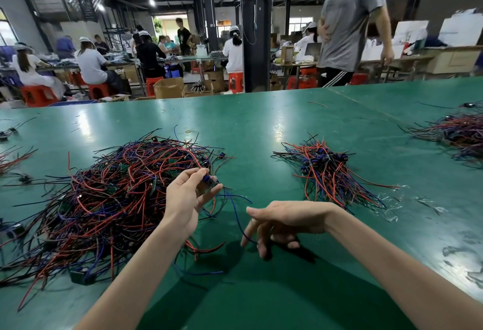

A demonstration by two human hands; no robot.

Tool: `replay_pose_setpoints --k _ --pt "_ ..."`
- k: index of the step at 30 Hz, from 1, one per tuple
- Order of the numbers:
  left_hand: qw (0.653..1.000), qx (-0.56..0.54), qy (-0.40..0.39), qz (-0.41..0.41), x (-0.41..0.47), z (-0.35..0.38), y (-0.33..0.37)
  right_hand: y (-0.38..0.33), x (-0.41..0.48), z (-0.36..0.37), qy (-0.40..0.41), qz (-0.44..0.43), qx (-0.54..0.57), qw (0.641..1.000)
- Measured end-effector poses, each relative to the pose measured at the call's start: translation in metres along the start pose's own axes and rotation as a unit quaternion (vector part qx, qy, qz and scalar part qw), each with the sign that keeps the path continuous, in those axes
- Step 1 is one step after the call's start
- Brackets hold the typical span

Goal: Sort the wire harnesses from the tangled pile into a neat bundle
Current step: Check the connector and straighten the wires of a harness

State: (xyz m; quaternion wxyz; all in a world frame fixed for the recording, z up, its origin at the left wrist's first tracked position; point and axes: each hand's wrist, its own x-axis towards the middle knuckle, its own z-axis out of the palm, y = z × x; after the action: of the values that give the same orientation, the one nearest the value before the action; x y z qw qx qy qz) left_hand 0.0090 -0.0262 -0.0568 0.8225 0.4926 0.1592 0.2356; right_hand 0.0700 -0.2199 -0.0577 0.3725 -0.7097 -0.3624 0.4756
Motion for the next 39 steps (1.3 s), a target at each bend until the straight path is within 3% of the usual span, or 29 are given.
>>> replay_pose_setpoints --k 4,10,12,15,19,24,35,39 --pt "1.0 -0.007 -0.005 -0.021 -0.001 0.002 -0.001 -0.003 -0.001 -0.004 0.017 0.0 -0.013 1.0" --pt "0.999 -0.031 -0.001 -0.032 -0.002 0.001 0.003 -0.005 -0.012 -0.012 -0.092 -0.02 0.003 0.996" --pt "0.998 -0.038 0.002 -0.041 -0.003 0.002 0.004 -0.005 -0.013 -0.013 -0.056 -0.017 -0.002 0.998" --pt "0.997 -0.043 0.004 -0.062 -0.004 0.003 0.005 -0.006 -0.007 -0.009 0.098 -0.019 -0.025 0.995" --pt "0.995 -0.03 -0.012 -0.092 -0.006 0.005 0.002 -0.006 0.009 -0.002 0.257 -0.101 0.012 0.961" --pt "0.993 0.057 -0.045 -0.089 -0.013 0.01 -0.007 -0.008 0.025 0.017 0.265 -0.178 0.092 0.943" --pt "0.98 0.152 -0.106 -0.069 -0.017 0.01 -0.012 -0.007 0.021 0.014 0.286 -0.153 0.187 0.927" --pt "0.976 0.155 -0.127 -0.084 -0.018 0.01 -0.01 -0.009 0.013 0.002 0.317 -0.197 0.254 0.892"
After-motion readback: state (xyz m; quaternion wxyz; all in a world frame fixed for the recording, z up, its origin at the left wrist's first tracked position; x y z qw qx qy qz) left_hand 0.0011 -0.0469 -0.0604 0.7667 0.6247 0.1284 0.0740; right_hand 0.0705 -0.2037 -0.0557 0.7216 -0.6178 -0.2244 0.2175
